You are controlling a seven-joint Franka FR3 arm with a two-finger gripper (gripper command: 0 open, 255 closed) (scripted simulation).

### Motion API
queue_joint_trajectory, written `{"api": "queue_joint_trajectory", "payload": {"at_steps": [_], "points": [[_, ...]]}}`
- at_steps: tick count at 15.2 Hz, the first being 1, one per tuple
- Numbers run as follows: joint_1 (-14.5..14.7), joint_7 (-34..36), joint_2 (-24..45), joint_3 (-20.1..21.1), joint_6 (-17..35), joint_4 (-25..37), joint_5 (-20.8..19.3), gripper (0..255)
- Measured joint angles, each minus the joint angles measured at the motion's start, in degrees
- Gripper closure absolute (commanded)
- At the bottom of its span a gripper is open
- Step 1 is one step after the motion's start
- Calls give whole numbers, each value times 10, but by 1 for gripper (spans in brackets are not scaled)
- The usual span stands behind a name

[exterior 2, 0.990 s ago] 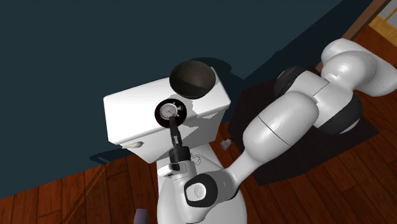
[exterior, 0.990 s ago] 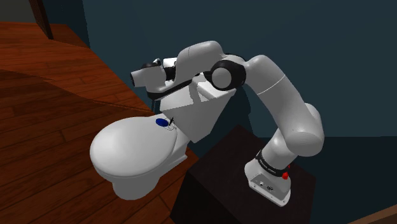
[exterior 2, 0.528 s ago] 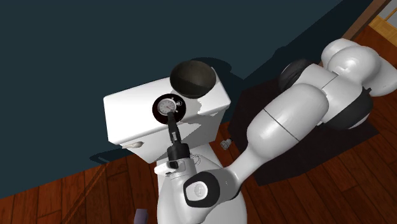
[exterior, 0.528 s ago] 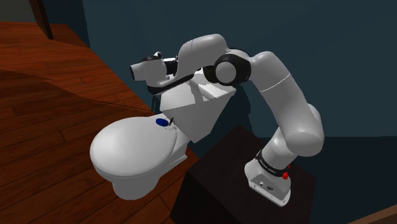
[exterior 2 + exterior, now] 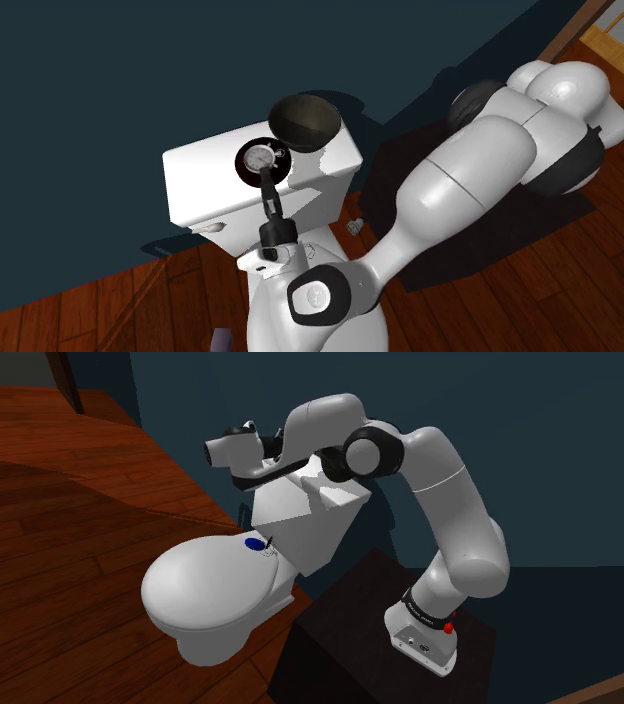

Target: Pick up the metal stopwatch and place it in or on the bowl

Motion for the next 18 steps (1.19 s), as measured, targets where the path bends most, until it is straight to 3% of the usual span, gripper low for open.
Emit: {"api": "queue_joint_trajectory", "payload": {"at_steps": [13,18], "points": [[3,-48,-61,-4,-6,-16,-11,255],[-19,8,-166,0,15,-176,2,255]]}}
